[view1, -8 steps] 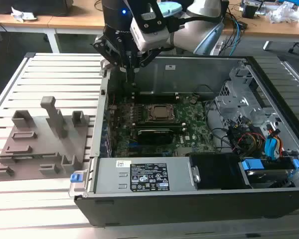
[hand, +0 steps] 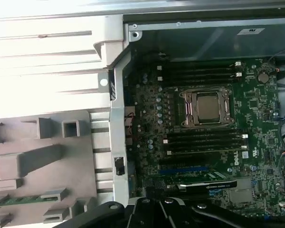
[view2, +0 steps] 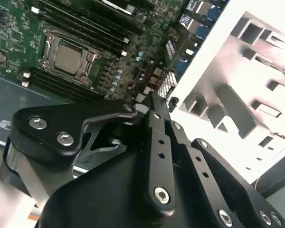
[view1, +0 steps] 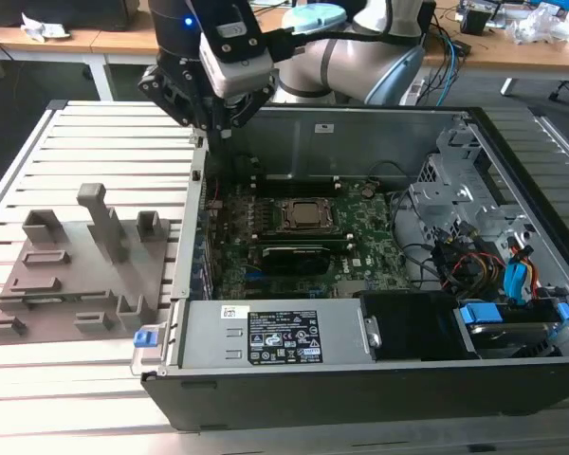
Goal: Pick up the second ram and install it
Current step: 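Reach for the second ram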
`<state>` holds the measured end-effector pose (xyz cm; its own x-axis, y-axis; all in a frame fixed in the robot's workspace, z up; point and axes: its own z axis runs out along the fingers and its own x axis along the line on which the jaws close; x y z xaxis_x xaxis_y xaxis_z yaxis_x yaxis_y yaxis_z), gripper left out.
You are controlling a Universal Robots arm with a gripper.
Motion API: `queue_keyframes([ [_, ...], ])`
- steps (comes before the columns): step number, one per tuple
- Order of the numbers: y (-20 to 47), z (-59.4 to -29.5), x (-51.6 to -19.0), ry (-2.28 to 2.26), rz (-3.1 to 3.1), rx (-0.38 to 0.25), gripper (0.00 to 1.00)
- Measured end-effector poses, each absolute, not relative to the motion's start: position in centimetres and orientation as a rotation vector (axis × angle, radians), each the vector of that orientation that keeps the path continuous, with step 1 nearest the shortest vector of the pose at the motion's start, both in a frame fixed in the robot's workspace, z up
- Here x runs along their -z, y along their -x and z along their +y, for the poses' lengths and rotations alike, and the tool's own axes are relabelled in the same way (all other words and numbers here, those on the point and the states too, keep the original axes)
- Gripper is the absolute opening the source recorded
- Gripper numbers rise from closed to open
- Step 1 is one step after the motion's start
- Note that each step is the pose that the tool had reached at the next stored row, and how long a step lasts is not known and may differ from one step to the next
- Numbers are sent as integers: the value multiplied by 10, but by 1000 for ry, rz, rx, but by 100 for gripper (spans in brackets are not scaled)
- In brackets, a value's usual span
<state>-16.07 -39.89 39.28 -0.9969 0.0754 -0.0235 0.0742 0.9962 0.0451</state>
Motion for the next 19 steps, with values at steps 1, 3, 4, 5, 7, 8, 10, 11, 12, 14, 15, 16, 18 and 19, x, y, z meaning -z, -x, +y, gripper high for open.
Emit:
queue_keyframes([
  [1, 166, -399, -393, -117, 3113, -69, 10],
  [3, 174, -399, -393, -116, 3113, -69, 10],
  [4, 180, -399, -393, -117, 3113, -69, 10],
  [5, 187, -399, -393, -116, 3113, -69, 10],
  [7, 207, -399, -392, -116, 3113, -69, 10],
  [8, 215, -399, -392, -117, 3113, -69, 10],
  [10, 226, -399, -392, -116, 3113, -69, 10],
  [11, 230, -399, -392, -116, 3113, -69, 10],
  [12, 233, -399, -392, -117, 3112, -69, 10],
  [14, 240, -399, -392, -117, 3112, -69, 10],
  [15, 243, -399, -392, -116, 3113, -69, 10],
  [16, 248, -399, -392, -116, 3113, -69, 10],
  [18, 255, -399, -392, -117, 3113, -69, 10],
  [19, 260, -399, -392, -117, 3112, -69, 10],
])
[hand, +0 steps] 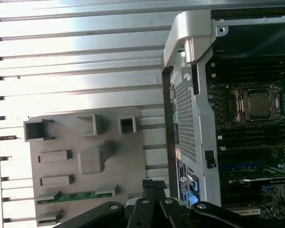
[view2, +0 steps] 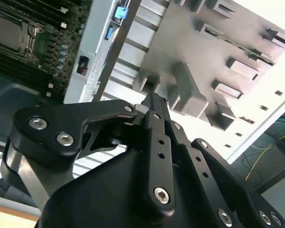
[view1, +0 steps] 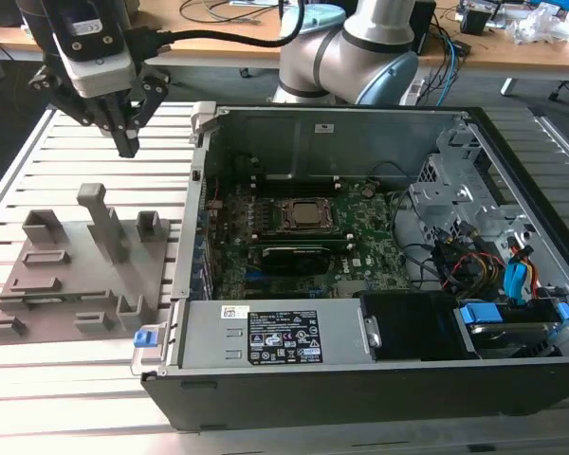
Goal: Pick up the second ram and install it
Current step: 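Reach for the second ram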
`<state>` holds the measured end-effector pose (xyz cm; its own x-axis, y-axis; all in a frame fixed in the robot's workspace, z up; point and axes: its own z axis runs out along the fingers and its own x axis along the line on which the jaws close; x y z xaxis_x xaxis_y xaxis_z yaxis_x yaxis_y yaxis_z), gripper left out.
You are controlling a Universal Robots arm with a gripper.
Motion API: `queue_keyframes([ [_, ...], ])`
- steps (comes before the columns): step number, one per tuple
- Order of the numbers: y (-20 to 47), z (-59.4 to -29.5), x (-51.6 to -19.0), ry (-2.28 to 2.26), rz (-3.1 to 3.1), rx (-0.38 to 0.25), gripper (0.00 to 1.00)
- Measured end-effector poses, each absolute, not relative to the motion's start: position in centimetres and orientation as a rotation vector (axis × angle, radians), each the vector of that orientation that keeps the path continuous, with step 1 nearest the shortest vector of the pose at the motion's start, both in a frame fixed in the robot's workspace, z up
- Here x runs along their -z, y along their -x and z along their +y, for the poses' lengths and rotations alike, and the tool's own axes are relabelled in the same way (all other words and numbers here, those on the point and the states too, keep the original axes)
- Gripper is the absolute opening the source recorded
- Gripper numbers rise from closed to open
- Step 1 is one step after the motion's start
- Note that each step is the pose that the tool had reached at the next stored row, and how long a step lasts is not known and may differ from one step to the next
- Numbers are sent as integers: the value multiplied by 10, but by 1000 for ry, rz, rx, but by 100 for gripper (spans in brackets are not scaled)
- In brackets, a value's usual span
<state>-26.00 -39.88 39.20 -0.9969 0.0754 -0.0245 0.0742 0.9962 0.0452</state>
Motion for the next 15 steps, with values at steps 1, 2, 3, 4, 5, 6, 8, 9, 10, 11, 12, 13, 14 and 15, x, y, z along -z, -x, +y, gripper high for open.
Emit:
queue_keyframes([
  [1, 265, -399, -392, -116, 3112, -69, 10],
  [2, 269, -399, -392, -116, 3112, -69, 10],
  [3, 277, -399, -392, -117, 3112, -69, 10],
  [4, 280, -399, -392, -117, 3112, -69, 10],
  [5, 282, -399, -392, -117, 3112, -69, 10],
  [6, 286, -399, -392, -116, 3112, -69, 10],
  [8, 299, -399, -392, -116, 3112, -69, 10],
  [9, 304, -399, -392, -117, 3112, -69, 10],
  [10, 309, -399, -392, -117, 3112, -69, 10],
  [11, 314, -399, -392, -116, 3112, -69, 10],
  [12, 316, -399, -391, -116, 3112, -69, 10],
  [13, 319, -399, -391, -116, 3112, -69, 10],
  [14, 324, -399, -391, -116, 3112, -69, 10],
  [15, 329, -399, -391, -117, 3112, -69, 10],
])
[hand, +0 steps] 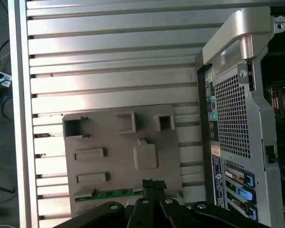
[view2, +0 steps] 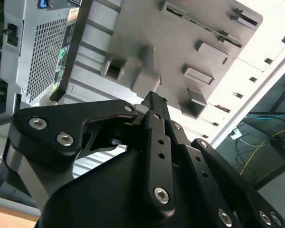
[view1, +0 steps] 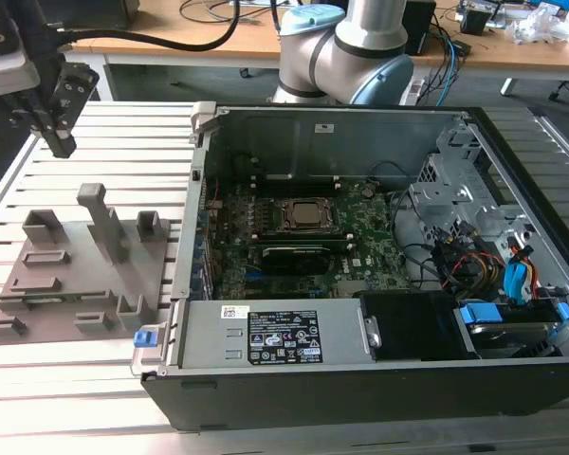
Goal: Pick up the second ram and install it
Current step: 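Reach for the second ram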
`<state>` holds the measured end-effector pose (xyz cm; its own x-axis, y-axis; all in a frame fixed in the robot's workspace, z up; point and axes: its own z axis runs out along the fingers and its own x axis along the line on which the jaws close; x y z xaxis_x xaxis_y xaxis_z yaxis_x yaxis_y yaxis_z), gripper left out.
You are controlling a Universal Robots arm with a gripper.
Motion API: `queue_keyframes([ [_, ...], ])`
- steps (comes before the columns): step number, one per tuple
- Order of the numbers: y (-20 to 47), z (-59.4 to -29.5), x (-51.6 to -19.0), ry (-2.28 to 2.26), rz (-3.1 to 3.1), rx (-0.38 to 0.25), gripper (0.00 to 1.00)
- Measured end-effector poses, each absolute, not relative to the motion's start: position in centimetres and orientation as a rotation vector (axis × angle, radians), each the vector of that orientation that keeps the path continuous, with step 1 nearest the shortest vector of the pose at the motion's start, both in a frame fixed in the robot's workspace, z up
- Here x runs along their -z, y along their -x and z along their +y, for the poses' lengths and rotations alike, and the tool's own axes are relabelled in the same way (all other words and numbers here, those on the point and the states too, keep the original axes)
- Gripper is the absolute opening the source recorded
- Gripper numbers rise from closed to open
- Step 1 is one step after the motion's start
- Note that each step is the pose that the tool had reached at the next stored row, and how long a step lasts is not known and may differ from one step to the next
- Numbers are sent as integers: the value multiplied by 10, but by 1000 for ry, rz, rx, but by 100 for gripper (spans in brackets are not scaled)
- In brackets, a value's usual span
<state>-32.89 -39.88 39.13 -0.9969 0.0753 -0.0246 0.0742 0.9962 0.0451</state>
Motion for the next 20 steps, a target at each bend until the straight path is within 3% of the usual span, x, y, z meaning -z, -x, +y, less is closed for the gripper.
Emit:
queue_keyframes([
  [20, 404, -399, -389, -116, 3112, -69, 10],
])
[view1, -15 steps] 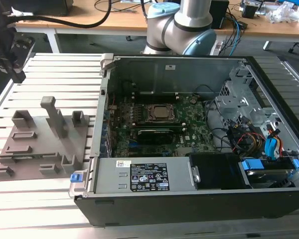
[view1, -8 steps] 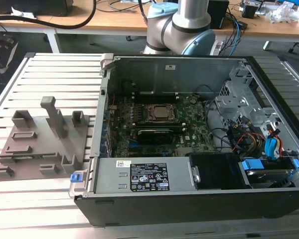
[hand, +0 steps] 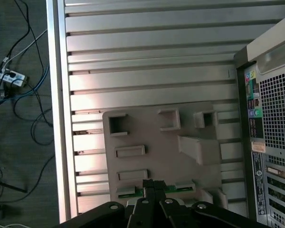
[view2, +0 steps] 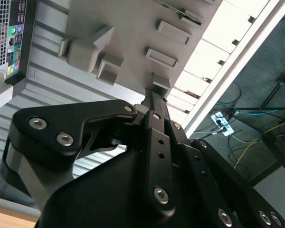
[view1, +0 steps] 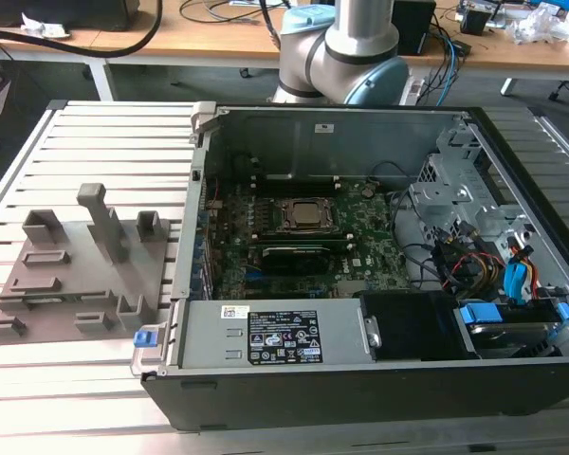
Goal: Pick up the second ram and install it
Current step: 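Reach for the second ram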
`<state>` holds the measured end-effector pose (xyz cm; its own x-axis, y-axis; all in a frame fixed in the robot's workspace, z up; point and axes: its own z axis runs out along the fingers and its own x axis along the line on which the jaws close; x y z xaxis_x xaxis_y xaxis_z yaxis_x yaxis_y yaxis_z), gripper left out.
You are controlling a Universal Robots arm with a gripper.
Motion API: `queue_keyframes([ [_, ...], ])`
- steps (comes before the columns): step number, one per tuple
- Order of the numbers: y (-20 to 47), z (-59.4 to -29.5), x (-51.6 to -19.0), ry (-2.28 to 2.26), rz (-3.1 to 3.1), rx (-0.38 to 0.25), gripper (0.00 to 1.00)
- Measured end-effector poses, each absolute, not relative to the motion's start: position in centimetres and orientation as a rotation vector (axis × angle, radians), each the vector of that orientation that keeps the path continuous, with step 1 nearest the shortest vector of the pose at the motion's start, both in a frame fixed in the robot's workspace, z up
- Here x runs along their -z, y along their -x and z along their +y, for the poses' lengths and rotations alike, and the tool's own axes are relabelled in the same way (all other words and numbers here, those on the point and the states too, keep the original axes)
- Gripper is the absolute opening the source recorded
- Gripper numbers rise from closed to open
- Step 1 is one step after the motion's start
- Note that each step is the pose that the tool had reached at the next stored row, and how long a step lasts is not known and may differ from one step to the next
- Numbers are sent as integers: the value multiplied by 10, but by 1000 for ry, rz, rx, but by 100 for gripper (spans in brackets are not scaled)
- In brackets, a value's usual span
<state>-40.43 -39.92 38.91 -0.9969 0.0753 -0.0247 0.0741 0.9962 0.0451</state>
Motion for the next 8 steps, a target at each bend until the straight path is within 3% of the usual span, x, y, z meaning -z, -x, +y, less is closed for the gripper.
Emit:
queue_keyframes([
  [8, 396, -421, -385, -116, 3114, -39, 10],
])
